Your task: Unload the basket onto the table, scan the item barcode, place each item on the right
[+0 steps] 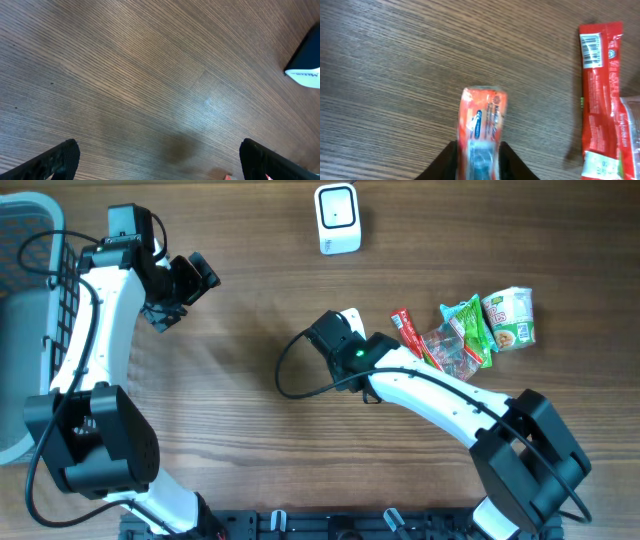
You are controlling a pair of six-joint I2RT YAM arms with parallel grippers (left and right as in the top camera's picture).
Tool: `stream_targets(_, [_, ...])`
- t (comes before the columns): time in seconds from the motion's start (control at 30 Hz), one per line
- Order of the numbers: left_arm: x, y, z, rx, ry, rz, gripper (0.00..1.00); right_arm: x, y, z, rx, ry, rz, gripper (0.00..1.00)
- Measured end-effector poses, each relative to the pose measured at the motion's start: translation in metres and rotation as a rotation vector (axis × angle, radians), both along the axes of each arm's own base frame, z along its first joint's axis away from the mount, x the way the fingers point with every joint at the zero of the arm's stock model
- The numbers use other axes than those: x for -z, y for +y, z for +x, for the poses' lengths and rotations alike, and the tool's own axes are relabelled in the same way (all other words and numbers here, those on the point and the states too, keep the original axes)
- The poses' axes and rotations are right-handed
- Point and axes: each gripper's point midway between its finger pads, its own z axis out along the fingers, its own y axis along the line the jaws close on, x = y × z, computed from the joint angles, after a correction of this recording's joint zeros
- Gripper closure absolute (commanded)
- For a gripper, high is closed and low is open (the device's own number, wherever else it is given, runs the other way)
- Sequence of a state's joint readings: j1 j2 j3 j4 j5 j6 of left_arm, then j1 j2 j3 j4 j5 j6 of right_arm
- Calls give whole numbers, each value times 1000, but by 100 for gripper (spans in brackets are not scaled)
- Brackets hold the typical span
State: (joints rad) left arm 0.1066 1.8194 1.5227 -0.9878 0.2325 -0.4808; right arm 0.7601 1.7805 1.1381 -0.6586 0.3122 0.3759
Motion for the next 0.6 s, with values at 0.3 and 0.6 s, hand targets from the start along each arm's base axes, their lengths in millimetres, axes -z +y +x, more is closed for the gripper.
stream_targets(0.3, [0, 0, 0, 0, 0, 0, 0, 3, 45, -18, -89, 124, 224, 63])
stream_targets(0.6, [0, 0, 0, 0, 0, 0, 0, -27, 9, 2, -9, 272, 475, 60])
